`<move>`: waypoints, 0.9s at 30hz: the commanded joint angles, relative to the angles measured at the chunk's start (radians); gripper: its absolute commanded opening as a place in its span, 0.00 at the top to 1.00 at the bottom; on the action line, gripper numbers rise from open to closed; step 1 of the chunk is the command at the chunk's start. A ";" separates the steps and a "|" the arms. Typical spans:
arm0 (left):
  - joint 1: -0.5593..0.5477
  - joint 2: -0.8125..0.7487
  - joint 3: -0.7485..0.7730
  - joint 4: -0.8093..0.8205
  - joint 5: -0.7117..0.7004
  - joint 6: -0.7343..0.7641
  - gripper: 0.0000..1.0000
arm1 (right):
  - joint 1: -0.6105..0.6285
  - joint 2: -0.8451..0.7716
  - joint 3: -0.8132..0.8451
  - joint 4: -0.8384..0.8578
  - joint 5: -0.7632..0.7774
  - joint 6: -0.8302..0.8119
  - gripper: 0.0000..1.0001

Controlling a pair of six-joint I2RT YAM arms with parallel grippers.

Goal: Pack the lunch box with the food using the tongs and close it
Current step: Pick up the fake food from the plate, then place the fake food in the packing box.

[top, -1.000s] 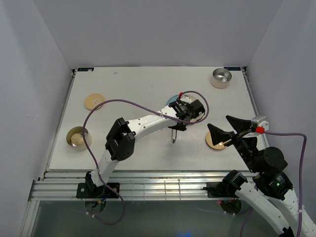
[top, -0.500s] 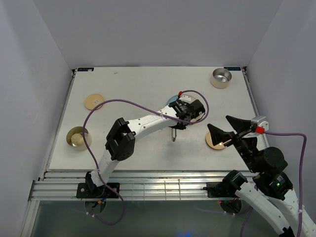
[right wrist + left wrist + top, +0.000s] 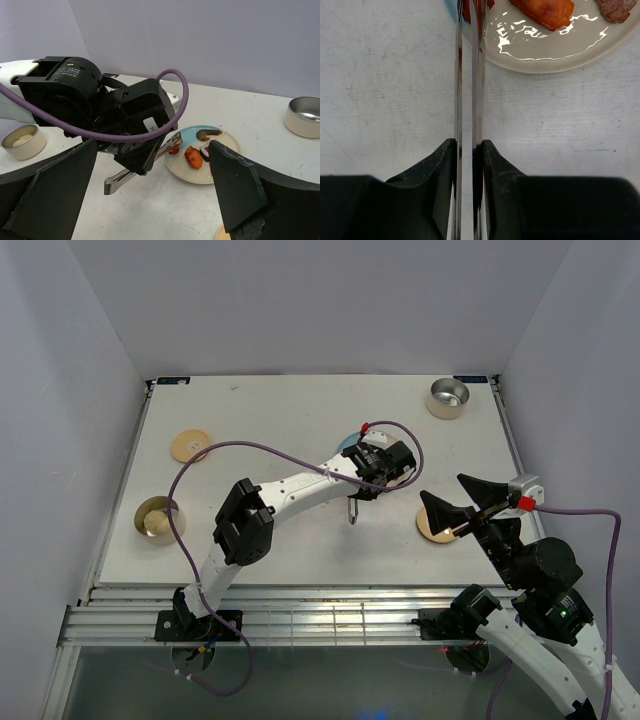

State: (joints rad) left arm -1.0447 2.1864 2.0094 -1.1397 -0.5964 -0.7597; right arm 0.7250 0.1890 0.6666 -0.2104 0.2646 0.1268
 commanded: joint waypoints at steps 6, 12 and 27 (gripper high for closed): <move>-0.006 -0.085 0.020 0.026 -0.065 0.010 1.00 | 0.008 -0.016 0.041 0.028 0.027 -0.007 0.03; 0.006 -0.112 0.020 0.021 -0.071 0.019 1.00 | 0.008 -0.016 0.041 0.028 0.028 -0.007 0.03; 0.149 -0.348 -0.139 -0.167 -0.143 -0.096 1.00 | 0.008 -0.033 0.037 0.031 0.051 -0.006 0.03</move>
State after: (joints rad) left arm -0.9466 1.9831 1.9148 -1.2316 -0.6739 -0.8055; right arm 0.7280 0.1669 0.6682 -0.2108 0.2901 0.1268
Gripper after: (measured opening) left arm 0.353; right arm 0.973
